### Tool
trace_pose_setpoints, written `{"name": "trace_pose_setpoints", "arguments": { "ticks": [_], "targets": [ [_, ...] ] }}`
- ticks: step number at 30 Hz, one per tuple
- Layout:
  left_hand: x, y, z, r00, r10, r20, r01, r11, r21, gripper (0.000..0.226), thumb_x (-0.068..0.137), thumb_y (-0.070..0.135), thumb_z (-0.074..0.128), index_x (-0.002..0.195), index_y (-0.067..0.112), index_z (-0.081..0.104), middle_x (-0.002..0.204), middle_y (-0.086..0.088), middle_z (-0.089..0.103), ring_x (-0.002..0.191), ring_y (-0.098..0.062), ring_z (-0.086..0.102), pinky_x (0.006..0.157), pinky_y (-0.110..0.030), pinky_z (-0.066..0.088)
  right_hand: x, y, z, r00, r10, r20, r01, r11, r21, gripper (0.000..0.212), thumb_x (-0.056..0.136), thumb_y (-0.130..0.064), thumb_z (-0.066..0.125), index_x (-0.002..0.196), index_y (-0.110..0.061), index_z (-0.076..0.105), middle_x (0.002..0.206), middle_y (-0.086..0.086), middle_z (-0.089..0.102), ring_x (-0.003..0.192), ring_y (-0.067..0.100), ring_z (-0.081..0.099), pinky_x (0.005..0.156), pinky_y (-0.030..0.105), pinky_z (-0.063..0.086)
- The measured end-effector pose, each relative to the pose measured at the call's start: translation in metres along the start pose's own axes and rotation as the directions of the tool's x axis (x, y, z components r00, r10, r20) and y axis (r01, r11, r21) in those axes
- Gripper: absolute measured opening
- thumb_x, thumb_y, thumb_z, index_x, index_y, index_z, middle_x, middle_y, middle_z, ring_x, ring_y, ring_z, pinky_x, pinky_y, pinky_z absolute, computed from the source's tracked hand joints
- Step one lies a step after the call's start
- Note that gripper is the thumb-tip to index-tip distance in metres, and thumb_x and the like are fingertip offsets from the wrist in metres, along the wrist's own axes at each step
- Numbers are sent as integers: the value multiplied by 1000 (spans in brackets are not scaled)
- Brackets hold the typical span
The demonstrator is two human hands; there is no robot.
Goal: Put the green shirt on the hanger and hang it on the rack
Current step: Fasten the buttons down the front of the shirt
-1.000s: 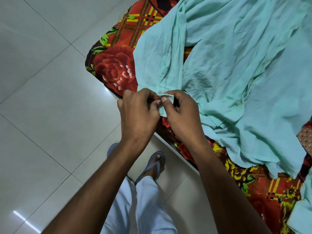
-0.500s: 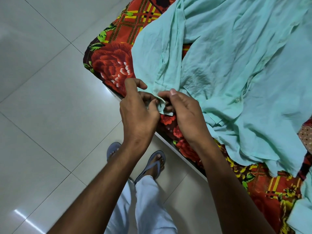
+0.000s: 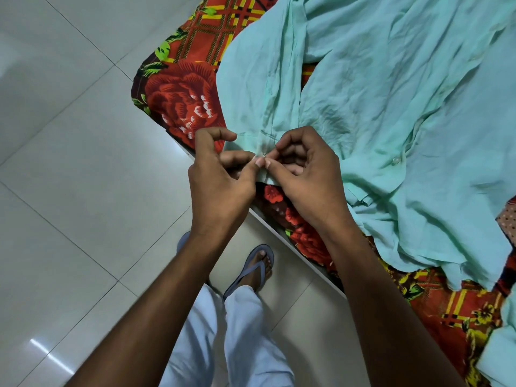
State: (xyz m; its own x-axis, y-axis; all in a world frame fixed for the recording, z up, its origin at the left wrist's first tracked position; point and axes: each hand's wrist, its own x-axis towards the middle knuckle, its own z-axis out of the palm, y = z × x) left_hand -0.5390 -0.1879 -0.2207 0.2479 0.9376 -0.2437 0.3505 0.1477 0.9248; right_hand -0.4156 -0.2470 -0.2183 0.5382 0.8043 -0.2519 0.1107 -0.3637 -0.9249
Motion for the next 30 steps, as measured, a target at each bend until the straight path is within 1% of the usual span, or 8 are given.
{"name": "trace_pose_setpoints", "arguments": {
  "ticks": [6,11,14,17,19,22,26,30],
  "targets": [
    [2,-7,2,998,56,18,-57,998,32,46,85,6,79,119,12,47,79,6,75,77,-7,72,70,-16,51,4,3,-3,1000,17,21,-16,999,-36,17,89,-8,75,97,-11,60,89,5,73,86,12,73,71,22,57],
    [3,-8,0,994,98,39,-99,994,40,42,87,2,74,119,9,48,77,8,73,77,-1,70,70,-13,48,4,2,3,1000,-22,-14,20,994,-111,26,92,-5,68,91,-16,45,86,12,68,73,23,67,61,29,54],
    [4,-6,1,980,192,42,-197,966,168,31,86,2,72,112,10,57,83,4,74,77,-2,69,66,-13,49,5,0,5,999,34,-43,-39,993,-115,29,91,-7,68,87,-20,43,85,12,68,69,15,64,63,23,52],
    [6,-13,1,952,296,77,-304,881,362,21,85,7,71,104,12,68,93,1,69,87,-18,62,70,-23,44,10,0,4,995,97,-34,-102,973,-206,21,90,-14,73,91,-15,52,82,10,68,62,3,58,63,21,52],
    [8,-16,0,943,323,77,-321,828,459,27,84,10,72,110,14,72,100,-3,63,96,-21,55,71,-17,33,13,-1,3,994,107,-25,-109,953,-283,22,88,-20,78,94,-16,58,77,1,68,56,-3,57,58,11,47],
    [12,-11,-7,934,343,99,-351,836,422,48,80,6,71,127,14,66,110,-7,58,104,-19,54,81,-11,37,16,-4,2,997,76,-17,-78,933,-352,22,85,-25,82,95,-16,65,71,-6,65,56,-5,57,57,7,44],
    [20,-12,-16,863,429,266,-500,654,567,37,86,12,65,122,19,73,117,-12,59,108,-31,50,84,-39,40,14,-2,-3,998,-53,-16,42,913,-407,7,91,-17,73,95,-18,78,85,-9,74,79,-1,66,72,10,48],
    [23,-12,-20,850,398,345,-515,492,702,33,88,23,59,115,26,76,124,-13,58,114,-37,47,83,-44,35,9,8,-3,986,-151,68,163,806,-569,18,89,-11,74,106,-13,78,100,3,70,95,17,65,85,22,47]
  ]
}}
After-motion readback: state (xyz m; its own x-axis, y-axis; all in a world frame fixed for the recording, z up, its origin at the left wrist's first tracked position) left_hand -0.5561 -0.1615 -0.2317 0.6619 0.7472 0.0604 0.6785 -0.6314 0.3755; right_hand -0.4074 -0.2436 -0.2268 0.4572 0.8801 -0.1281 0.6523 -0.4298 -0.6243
